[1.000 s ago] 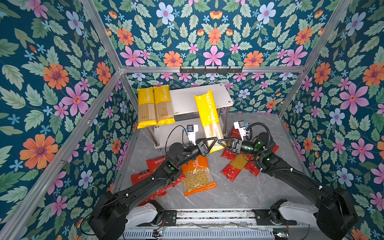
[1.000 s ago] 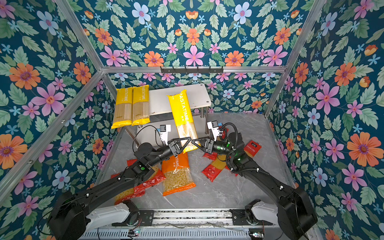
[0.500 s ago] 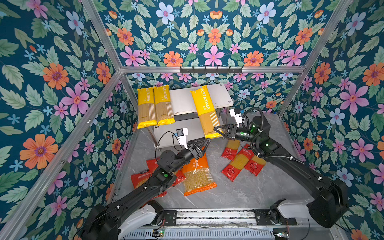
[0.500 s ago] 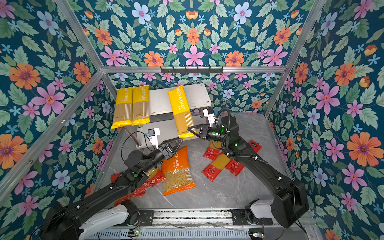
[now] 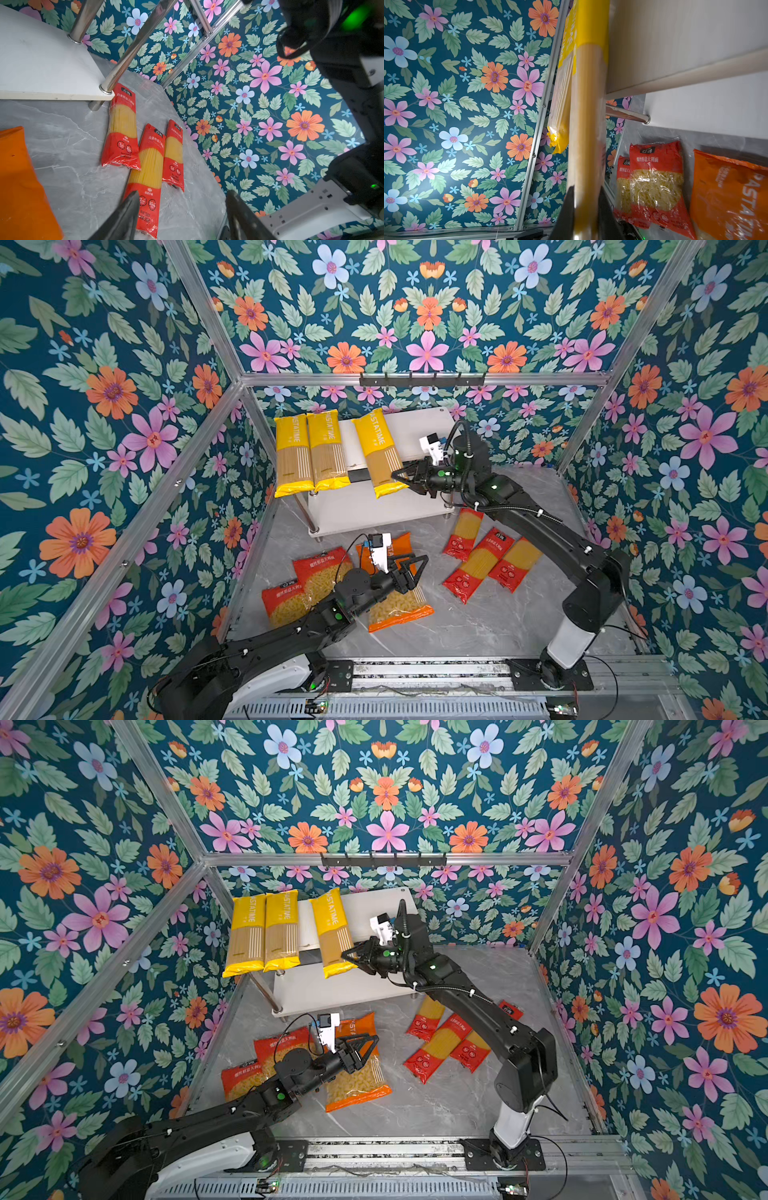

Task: Place and organize the pasta boxes and bags onto the shelf
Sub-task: 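Carry the yellow pack onto the top shelf with the right gripper while the left withdraws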

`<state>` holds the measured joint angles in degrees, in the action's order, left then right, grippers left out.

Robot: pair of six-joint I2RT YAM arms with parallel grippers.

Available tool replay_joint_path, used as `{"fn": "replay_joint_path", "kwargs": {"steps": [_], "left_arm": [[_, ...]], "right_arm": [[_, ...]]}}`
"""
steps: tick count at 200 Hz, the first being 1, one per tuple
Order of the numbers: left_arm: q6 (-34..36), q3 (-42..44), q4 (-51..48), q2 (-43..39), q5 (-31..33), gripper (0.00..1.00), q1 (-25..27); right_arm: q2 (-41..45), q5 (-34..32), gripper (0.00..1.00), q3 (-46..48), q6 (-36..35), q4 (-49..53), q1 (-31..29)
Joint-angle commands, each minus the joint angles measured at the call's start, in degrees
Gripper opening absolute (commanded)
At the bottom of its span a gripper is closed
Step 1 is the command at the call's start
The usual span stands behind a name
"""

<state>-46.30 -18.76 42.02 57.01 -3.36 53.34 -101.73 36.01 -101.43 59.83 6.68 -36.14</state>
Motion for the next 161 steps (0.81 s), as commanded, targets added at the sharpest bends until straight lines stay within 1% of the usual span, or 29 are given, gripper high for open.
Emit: {"fn": "replay_joint_path", "kwargs": {"steps": [1, 19, 24, 29, 36, 47, 58, 83, 99, 137, 147, 161], "left_arm": [[1.4, -0.1, 2.3, 1.4, 2.1, 0.68, 0.5], [1.4, -0.1, 2.8, 2.2, 2.2, 0.68, 1.1], [1.3, 0.0, 2.8, 2.2, 2.3, 0.68, 1.3], [1.4, 0.0, 2.9, 2.3, 2.4, 0.68, 1.3], [1.3, 0.1, 3.0, 2.4, 2.4, 0.68, 1.4], [1.4, 0.3, 3.1, 2.7, 2.6, 0.68, 1.4], [1.4, 0.4, 3.3, 3.1, 2.6, 0.68, 1.4], [1.6, -0.5, 3.9, 5.5, 1.8, 0.68, 1.4], [1.3, -1.2, 5.0, 7.5, 0.8, 0.68, 1.5], [0.6, -2.1, 6.6, 10.6, 0.2, 0.67, 2.0], [0.6, -1.9, 6.5, 10.7, 0.6, 0.67, 2.2], [0.5, -1.5, 6.6, 10.7, 1.2, 0.67, 2.3]], "right_arm": [[-3.6, -2.2, 0.04, -4.2, 3.4, -3.7, -0.4], [-6.0, -1.2, 0.18, -6.2, 5.1, -4.9, -0.5], [-6.1, -0.7, 0.23, -6.3, 5.1, -5.0, -0.6], [-6.0, -0.4, 0.31, -6.2, 5.0, -5.0, -0.6], [-5.6, 0.0, 0.37, -5.6, 4.6, -4.6, -0.6], [-4.1, 0.1, 0.42, -3.3, 3.9, -4.4, -0.6], [-2.2, 0.1, 0.44, -0.1, 3.9, -5.2, -0.6], [1.3, 0.1, 0.43, 5.7, 4.0, -7.0, -0.6], [1.4, 0.5, 0.40, 6.8, 4.7, -8.6, -0.6], [-2.2, 2.0, 0.32, 3.7, 7.8, -12.3, -1.0], [-3.4, 2.2, 0.28, 2.2, 8.1, -12.7, -1.4], [-4.9, 2.2, 0.19, 0.1, 8.3, -12.7, -2.0]]}}
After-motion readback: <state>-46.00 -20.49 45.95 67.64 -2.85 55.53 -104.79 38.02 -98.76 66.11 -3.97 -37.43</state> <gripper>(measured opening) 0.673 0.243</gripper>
